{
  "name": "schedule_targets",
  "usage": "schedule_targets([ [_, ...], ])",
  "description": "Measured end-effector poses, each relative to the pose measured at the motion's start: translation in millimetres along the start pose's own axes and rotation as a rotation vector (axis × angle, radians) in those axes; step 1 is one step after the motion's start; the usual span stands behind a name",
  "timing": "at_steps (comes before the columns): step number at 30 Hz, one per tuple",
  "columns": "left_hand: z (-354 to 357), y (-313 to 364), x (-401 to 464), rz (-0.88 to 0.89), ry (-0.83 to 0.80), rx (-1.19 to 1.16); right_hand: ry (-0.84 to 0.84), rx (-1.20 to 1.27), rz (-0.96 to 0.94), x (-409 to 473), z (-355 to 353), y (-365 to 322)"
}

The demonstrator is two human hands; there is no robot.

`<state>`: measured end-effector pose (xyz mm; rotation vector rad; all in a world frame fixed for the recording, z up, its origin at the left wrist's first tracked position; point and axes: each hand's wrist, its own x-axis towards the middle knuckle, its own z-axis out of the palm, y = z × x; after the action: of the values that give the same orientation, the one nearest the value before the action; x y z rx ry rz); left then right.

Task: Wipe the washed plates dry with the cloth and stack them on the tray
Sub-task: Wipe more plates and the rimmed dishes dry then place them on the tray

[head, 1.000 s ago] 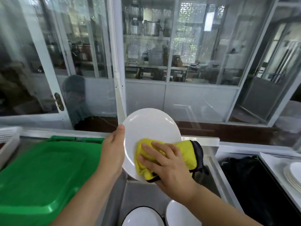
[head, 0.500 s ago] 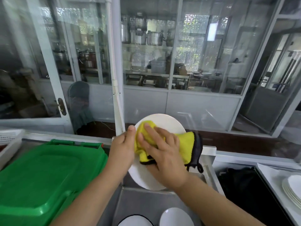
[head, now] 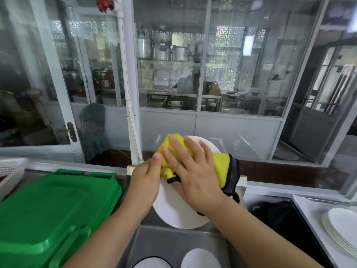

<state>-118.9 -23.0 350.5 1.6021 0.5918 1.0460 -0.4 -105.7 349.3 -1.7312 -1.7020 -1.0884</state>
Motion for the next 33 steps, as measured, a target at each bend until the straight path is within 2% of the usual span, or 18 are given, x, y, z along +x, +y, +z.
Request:
schedule_targets([
  [4,2.4,-1.0,-12.2,0.017,0.035,0.004,0.058,0.046,0.266,6.2,-12.6,11.0],
  [6,-0.1,-1.7,-18.3,0.009,0.074,-0.014,0.077,0.144,0.413,3.6,-18.6,22.3],
  [9,-6.6,2.1,-23.2,0.01,0.113,-0.08,0.05,0.462,0.68,-6.6,-21.9,37.0],
  [12,-12.0,-0.8,-21.2,-0.031,0.081,-0.08,0.055,0.763,0.785,-13.2,-21.4,45.9],
  [14,-20.2,-0.3,-13.1,-0.132,-0.03,-0.032,0.047,0.8,0.775,-12.8,-25.8,49.9],
  [17,-33.4,11.7,8.2,-0.26,-0.264,0.039,-0.006,0.69,0.655,-12.2,-29.7,50.1],
  [20,-32.2,22.8,18.8,-0.217,-0.357,0.149,-0.02,0.48,0.474,-13.0,-29.8,42.8],
  [24,-15.7,22.7,10.9,-0.07,-0.289,0.272,0.013,0.107,0.236,-7.4,-30.1,30.2],
  [28,-4.8,23.0,2.7,-0.038,-0.285,0.212,0.049,-0.129,0.01,-1.1,-23.5,19.7],
  [30,-4.5,22.0,1.4,-0.039,-0.229,0.159,0.049,-0.17,-0.011,-3.4,-24.6,26.4],
  [33,-7.0,25.5,2.0,-0.085,-0.079,0.028,0.028,-0.178,0.13,-12.9,-29.5,39.0],
])
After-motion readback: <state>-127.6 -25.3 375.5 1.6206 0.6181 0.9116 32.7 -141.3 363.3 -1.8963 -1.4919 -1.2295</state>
